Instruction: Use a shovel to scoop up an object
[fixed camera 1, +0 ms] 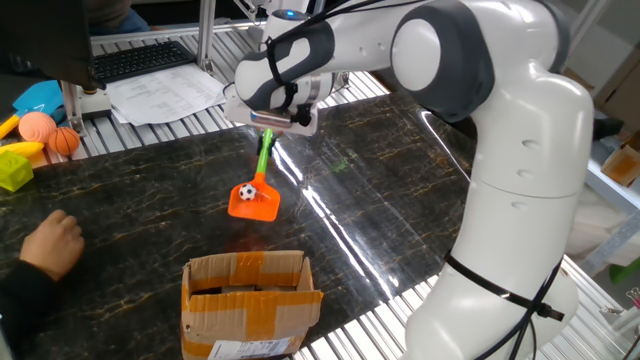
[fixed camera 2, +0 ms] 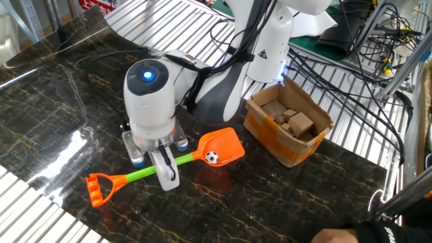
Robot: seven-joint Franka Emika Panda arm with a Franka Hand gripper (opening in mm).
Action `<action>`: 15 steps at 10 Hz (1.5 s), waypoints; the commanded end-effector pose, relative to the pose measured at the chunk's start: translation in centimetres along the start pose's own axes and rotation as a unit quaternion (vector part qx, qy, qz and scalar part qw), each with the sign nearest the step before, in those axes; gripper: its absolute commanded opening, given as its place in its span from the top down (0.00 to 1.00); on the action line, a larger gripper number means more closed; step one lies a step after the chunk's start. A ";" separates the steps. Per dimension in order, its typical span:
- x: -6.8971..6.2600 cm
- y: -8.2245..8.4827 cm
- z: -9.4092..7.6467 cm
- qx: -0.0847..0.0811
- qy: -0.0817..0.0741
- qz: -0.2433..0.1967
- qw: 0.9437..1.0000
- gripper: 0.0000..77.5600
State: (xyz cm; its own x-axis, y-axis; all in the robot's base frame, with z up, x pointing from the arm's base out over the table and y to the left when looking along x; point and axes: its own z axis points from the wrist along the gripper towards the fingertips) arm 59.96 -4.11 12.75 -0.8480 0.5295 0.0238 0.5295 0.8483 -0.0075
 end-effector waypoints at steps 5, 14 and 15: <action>-1.5 -0.6 0.8 0.012 0.016 -0.175 0.984 0.98; -2.6 -1.5 3.1 0.011 0.014 -0.259 0.966 0.98; -2.4 -1.6 3.5 0.013 0.009 -0.243 0.970 0.98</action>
State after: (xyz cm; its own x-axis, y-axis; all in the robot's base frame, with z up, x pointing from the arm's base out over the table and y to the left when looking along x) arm 60.99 -6.55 10.06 -0.9974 0.0323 0.0639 0.0321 0.9995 -0.0047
